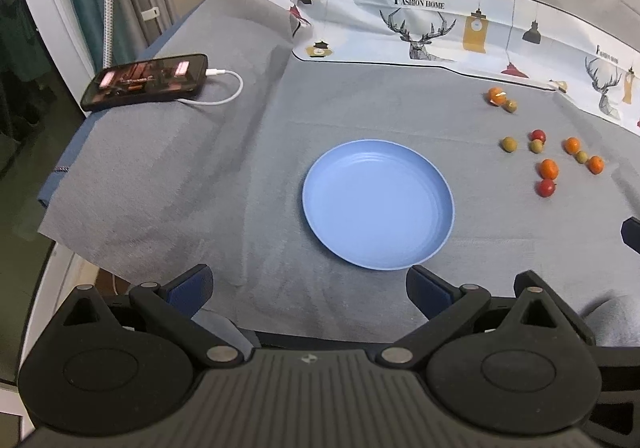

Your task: Organize fruits

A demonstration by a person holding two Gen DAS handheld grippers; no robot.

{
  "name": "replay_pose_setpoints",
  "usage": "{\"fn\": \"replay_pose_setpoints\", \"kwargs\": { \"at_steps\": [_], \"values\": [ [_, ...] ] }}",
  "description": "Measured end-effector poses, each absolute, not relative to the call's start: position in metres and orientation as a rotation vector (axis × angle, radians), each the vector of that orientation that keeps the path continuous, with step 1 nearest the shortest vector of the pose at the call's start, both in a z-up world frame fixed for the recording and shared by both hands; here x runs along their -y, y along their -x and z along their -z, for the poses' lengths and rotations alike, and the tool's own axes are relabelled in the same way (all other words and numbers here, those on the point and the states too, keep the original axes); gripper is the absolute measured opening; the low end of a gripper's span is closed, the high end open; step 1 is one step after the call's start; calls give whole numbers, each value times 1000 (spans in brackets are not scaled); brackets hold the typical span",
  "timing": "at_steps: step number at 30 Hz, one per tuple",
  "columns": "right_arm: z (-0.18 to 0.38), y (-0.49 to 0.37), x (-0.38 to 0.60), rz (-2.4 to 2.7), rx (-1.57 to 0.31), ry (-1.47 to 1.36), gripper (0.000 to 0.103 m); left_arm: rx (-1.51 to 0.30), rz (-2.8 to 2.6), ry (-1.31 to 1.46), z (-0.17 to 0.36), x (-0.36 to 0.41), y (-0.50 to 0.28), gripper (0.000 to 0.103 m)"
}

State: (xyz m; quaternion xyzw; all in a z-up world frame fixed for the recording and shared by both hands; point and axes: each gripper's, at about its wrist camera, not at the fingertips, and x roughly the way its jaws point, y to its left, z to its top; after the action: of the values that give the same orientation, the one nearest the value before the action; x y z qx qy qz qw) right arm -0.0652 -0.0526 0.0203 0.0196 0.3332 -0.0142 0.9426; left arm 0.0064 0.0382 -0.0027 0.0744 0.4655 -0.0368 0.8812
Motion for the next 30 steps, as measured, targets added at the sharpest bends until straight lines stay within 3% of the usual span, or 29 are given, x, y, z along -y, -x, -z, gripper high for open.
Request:
{"fn": "replay_pose_setpoints", "kwargs": {
  "at_steps": [30],
  "values": [
    [-16,60,54,69,-696,-68,103,-942,85,-209,-2,-31,-6,103]
  ]
}}
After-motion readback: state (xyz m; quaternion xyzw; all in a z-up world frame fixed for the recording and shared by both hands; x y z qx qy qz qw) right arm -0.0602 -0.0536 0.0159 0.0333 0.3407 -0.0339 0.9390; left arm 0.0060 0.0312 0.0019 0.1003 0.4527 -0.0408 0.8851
